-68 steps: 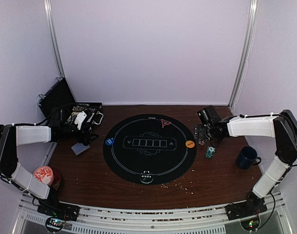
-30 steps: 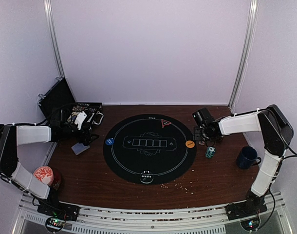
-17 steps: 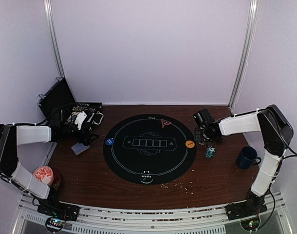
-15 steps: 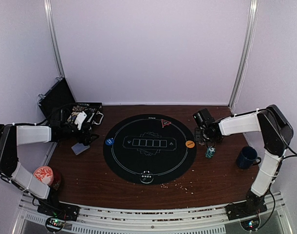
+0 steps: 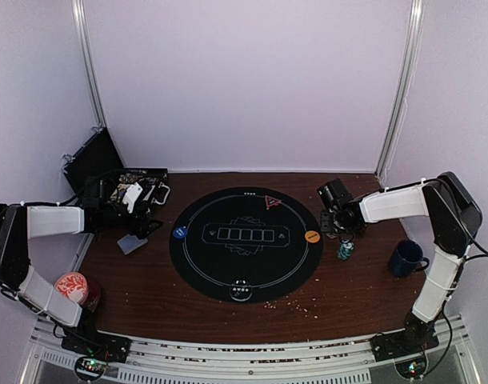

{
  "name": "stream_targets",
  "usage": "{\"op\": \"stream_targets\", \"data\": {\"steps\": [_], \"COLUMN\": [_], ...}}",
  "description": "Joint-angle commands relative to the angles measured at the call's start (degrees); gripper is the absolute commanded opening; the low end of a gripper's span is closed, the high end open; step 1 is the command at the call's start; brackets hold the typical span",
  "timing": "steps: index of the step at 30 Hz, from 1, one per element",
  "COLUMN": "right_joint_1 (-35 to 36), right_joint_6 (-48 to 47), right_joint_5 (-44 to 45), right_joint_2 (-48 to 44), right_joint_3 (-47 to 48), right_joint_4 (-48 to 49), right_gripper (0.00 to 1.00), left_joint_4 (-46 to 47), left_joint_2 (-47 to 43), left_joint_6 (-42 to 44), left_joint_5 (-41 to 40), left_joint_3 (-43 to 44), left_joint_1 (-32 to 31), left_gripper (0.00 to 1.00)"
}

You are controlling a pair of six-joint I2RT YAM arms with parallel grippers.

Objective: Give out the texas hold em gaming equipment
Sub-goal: Pick up the pile of poker chips from the pile of poker chips.

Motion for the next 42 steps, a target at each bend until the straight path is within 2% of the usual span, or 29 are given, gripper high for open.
{"op": "stream_targets", "data": {"steps": [1,8,17,23,29,33,42], "right_joint_1": [-0.44,-0.43,0.66,5.81,15.23,19.63,27.18], "right_joint_6": [0.61,0.35,-1.04,-2.63,-4.53,-5.34,-8.07], "right_joint_5": [1.81,2.71,2.79,4.53,7.13,4.06,-0.45], "right_joint_2": [-0.03,-1.22,-4.29,-5.09,-1.31,3.58,20.32], "right_joint_3": [-0.73,-0.49,-0.07,2.69,12.1,19.94,40.04], "right_joint_4": [-0.36,-0.54,-0.03,-1.37,-5.04,-5.76,-6.74], "right_gripper": [0.37,0.28,0.29,0.28,0.28,0.28,0.29], "left_joint_4": [2.62,2.64,2.8,3.04,3.79,4.48,5.76], "left_joint_2": [0.78,0.98,1.15,1.26,1.15,1.0,0.01], "left_joint_6": [-0.32,-0.36,-0.41,-0.67,-1.73,-2.48,-2.96], "left_joint_5": [0.57,0.53,0.47,-0.19,-2.33,-3.95,-4.68], "left_joint_3": [0.12,0.12,0.21,0.21,0.19,0.05,-0.66], "left_joint_1": [0.1,0.04,0.1,0.08,0.1,0.12,0.28], "left_gripper": [0.98,0.98,0.98,0.98,0.98,0.98,0.98]}}
